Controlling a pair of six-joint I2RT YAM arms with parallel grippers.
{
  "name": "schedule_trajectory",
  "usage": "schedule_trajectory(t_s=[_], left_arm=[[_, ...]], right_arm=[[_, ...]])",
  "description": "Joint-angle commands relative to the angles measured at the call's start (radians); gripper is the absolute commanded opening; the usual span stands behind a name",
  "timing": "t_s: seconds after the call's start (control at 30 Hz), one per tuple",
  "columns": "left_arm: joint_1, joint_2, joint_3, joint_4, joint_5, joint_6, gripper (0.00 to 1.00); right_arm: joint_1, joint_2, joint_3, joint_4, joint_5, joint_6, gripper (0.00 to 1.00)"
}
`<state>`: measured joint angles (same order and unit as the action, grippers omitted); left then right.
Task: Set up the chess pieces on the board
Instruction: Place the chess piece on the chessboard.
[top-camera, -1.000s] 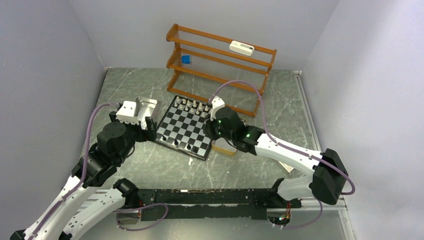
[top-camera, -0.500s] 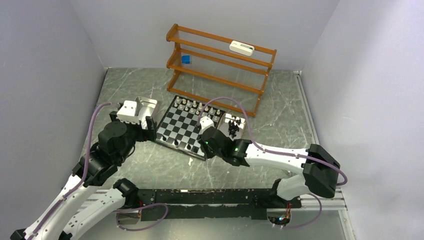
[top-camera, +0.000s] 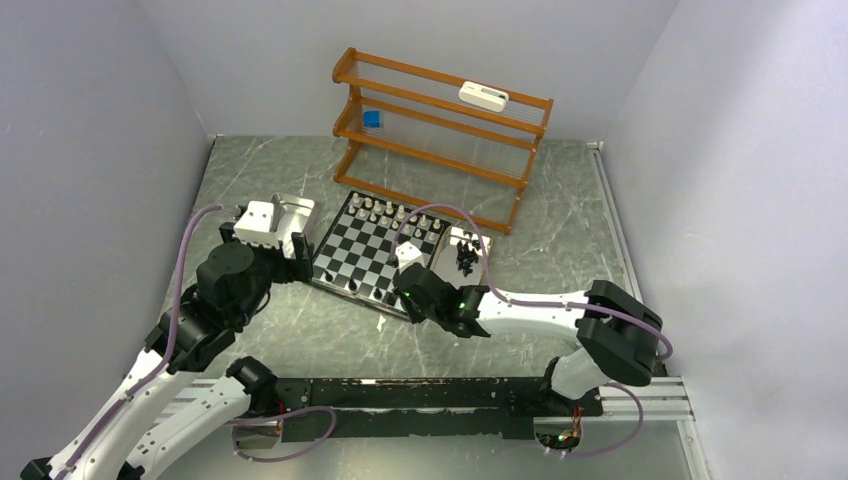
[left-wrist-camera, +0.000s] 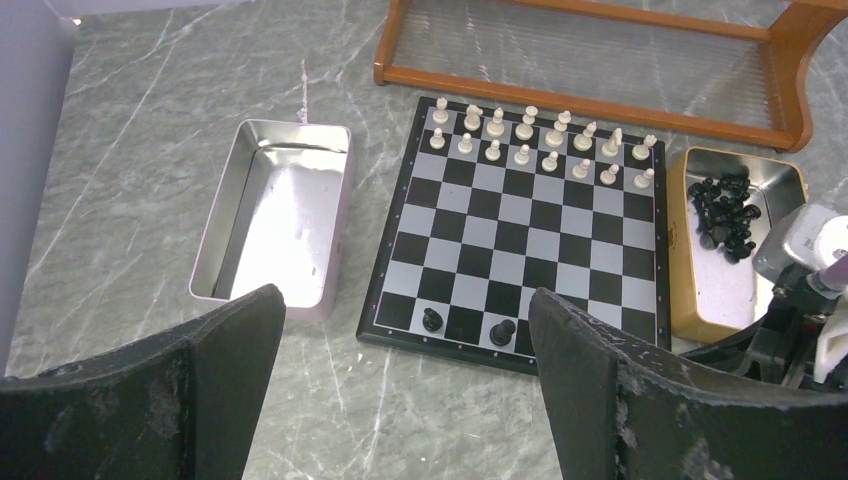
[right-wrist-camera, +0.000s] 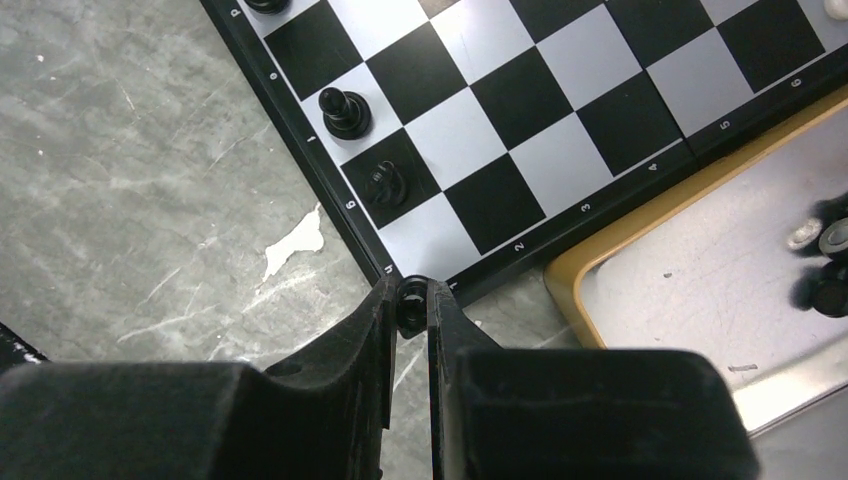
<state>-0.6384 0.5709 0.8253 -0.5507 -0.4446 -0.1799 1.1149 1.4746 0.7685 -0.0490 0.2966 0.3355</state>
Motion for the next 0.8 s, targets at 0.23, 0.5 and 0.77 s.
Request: schedule_trajectory(t_s=[0.23,0.5,0.77], left_arm=[[-0.006,-0.001,0.0,0.005,-0.002,-0.001,0.96],[-0.006,-0.003,-0.001,0.006,-0.001,0.0,0.96],[-0.006,-0.002,-0.001,0.005,-0.001,-0.002,0.96]], right_arm=[[0.009,0.089,0.036,0.083,0.037,-0.003,0.13],[0.009,0.11,0.032,0.088,0.051,0.006,0.13],[0.01,0.127,0.031,0.089,0.066,0.008,0.13]])
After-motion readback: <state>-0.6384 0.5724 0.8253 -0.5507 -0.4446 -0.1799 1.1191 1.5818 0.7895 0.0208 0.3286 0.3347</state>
